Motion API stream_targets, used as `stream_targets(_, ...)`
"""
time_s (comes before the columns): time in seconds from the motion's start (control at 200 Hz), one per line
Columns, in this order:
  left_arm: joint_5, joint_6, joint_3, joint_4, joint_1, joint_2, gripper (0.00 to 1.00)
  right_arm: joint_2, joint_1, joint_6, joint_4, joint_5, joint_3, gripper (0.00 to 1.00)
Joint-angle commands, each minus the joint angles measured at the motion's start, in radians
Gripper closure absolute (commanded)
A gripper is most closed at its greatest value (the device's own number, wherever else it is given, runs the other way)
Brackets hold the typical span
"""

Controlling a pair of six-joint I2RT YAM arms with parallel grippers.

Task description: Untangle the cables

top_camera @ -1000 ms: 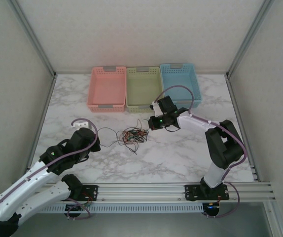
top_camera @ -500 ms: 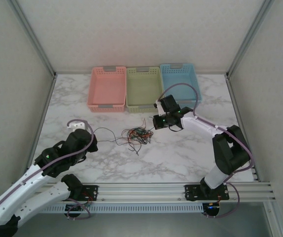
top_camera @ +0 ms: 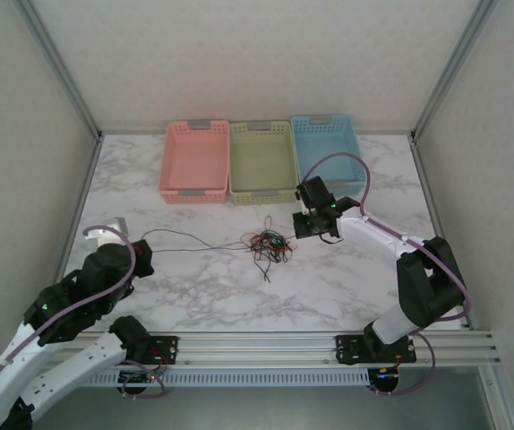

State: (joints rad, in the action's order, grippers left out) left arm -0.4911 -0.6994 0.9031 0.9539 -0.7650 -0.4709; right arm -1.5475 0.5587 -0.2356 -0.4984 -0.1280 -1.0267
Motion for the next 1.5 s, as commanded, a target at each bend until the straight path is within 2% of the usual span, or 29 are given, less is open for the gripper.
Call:
stream_targets(0.0,-0.103,0.015,0.07,0.094,-0.005,0.015,1.0,0.018,-0.014,-0.012,-0.069,-0.118,0.016,1.0)
stream_targets(0.295,-0.199,0.066,0.185,0.194,-0.005,0.044,1.0,0.012,-0.031,-0.027,-0.08,-0.148,0.023,1.0)
stream_targets(0.581,-0.056,0.102,0.167,0.111,-0.005,-0.015,1.0,0.016,-0.031,-0.025,-0.057,-0.081,0.025,1.0)
stream_targets(0.851,-0.021,0.151,0.218,0.029,-0.005,-0.122,1.0,0.031,-0.03,-0.027,-0.045,-0.044,0.034,1.0)
stream_targets(1.036,-0.029,0.202,0.287,-0.088,-0.005,-0.258,1.0,0.041,-0.03,-0.031,-0.038,-0.012,0.034,1.0)
stream_targets(1.191,-0.024,0.288,0.451,-0.153,0.008,-0.436,1.0,0.054,-0.031,-0.033,-0.036,0.003,0.04,1.0)
stream_targets(1.337,0.062,0.343,0.606,-0.194,0.07,-0.597,1.0,0.08,-0.031,-0.04,-0.024,0.015,0.064,1.0)
stream_targets(1.497,0.17,0.373,0.792,-0.193,0.193,-0.768,1.0,0.111,-0.031,-0.039,-0.006,0.033,0.091,1.0)
